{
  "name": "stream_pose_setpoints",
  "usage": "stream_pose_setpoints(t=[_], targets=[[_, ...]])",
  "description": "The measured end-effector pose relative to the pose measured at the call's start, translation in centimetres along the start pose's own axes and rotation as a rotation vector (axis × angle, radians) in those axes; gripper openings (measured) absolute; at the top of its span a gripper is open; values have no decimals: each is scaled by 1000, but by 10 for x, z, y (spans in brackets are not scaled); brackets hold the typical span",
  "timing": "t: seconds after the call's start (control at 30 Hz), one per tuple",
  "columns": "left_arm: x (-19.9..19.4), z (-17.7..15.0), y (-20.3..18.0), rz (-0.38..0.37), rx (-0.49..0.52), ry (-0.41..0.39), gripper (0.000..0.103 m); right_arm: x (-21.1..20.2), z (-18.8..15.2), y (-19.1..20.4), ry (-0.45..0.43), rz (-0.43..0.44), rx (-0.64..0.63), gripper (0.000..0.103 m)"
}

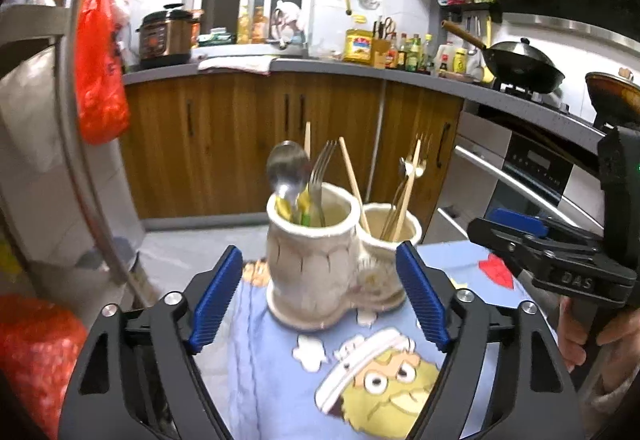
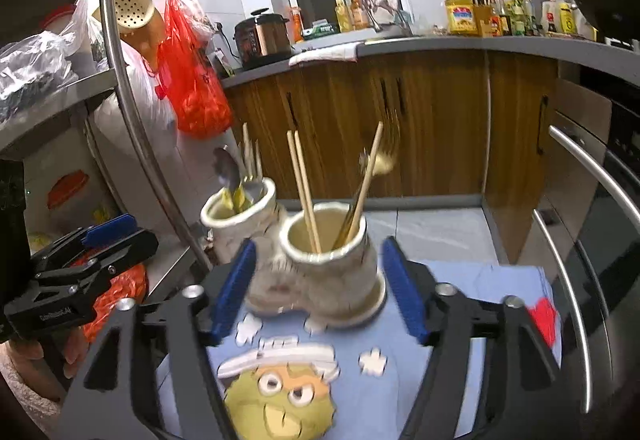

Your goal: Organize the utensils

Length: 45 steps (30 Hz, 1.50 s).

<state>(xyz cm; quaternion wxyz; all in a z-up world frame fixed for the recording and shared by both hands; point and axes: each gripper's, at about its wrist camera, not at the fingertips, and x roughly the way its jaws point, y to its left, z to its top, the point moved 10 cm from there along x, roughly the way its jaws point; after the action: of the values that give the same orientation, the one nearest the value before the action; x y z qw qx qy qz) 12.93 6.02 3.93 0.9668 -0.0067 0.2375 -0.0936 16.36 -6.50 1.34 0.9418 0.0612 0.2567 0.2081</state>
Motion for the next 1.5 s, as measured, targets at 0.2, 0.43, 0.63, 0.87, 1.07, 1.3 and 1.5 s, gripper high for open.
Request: stream_pose_setpoints(t=[0.2,0.43,0.63,0.87,1.07,1.3,1.5], targets=[[-21,-17,-10,42,13,-12,93,-24,-26,-4,-4,-43,21,91],[-15,-35,-8,110,24,-42,95,-27,-43,-21,-27,-113,22,98],[-5,-48,-4,134,26,-55,96,-27,-49,-23,-85,-167,-61,98],[0,-48,-8,134,29,-60,96,-28,-51,-22,-96,-167,-92,98],[2,-49,-10,129,31,-56,96,-28,-53,-22,-90,-167,-92,98],[3,-49,-10,128,29,-52,96,-26,-53,-22,-90,-166,-84,98],[3,-50,-9,128,29,-53,96,-25,-54,-20,-92,-165,-87,98]])
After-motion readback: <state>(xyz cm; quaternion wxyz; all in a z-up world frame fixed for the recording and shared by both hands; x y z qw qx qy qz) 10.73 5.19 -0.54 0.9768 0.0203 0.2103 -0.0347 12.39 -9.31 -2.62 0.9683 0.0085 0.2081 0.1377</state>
